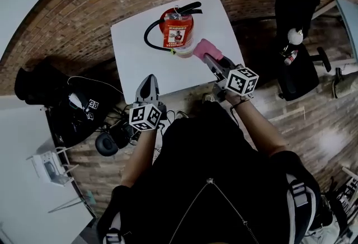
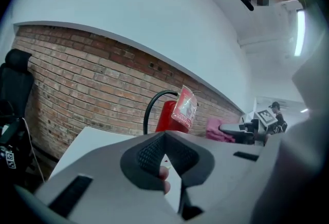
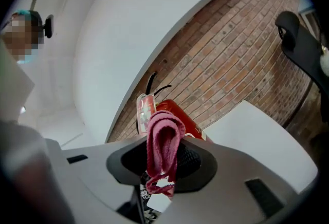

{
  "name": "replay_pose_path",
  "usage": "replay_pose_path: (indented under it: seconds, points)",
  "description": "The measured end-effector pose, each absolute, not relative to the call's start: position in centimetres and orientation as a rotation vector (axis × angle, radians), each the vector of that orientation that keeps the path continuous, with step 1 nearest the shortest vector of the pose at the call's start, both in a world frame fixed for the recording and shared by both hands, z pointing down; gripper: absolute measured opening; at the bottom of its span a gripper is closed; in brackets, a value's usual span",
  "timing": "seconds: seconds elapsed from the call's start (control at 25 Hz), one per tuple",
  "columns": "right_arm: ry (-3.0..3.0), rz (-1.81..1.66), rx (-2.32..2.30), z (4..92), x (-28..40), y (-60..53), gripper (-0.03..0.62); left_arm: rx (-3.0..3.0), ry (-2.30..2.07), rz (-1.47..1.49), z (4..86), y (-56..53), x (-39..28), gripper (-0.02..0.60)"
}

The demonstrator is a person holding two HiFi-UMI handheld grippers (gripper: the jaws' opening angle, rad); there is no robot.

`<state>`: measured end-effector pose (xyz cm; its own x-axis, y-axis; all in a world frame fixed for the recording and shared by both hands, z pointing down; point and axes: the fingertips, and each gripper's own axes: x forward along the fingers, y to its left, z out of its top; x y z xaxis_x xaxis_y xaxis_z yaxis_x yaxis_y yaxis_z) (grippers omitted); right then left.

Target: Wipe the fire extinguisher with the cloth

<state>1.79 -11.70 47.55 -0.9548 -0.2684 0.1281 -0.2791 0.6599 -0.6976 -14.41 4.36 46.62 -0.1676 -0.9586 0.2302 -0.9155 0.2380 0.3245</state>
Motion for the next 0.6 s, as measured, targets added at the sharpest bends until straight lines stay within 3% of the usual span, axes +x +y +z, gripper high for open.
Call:
replay_pose_path:
  seconds: [0.6]
  points:
    - [-2.808,1.452,0.109,49.0,-3.3,-17.3,0.117,1.527,-2.292,-0.108,48.2,3.9,-14.4,0.005]
